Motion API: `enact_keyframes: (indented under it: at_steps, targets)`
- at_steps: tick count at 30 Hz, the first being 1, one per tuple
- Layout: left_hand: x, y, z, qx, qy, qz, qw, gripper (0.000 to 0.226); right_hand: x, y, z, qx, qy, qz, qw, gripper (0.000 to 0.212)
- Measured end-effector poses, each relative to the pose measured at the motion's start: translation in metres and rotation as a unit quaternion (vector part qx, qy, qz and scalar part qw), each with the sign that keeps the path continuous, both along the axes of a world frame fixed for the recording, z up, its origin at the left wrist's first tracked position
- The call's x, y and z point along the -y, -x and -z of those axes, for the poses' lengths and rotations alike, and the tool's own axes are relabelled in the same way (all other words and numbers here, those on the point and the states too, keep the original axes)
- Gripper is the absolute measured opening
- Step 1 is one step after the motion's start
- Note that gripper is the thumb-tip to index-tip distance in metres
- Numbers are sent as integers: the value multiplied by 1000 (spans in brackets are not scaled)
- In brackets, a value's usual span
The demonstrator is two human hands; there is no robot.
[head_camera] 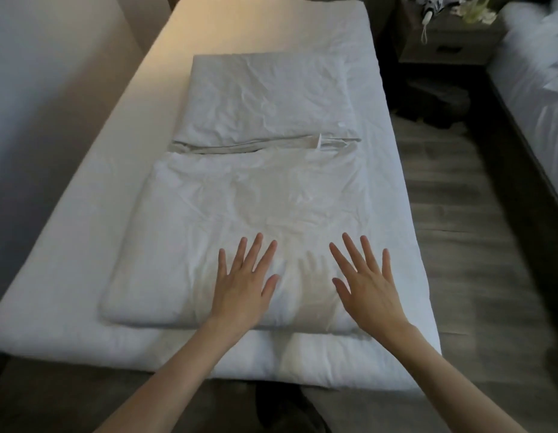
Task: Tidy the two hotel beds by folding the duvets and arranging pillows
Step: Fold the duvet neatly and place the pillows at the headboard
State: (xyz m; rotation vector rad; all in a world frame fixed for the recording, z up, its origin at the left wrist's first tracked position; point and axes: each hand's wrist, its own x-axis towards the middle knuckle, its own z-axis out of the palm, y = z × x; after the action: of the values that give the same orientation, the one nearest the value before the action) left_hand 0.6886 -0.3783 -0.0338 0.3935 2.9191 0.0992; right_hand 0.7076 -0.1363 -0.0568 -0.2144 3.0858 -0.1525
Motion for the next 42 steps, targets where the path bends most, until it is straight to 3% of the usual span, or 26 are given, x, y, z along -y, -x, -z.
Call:
enact_keyframes:
  at_steps: [9, 19, 30, 42]
  targets:
    - [27, -136, -72, -57, 0, -35, 998, 68, 42, -106, -81, -43, 44, -26, 998, 62]
    - [-20, -216, -177, -86, -64, -11, 994, 59, -3, -222, -184, -73, 38, -3, 997, 62]
    - [-184, -210, -220, -145, -30, 84, 985, 59, -133, -249, -236, -119, 35, 46, 991, 63]
    - [-391, -232, -205, -133, -82, 23, 987, 56, -349, -256, -244, -141, 28, 19, 989, 66]
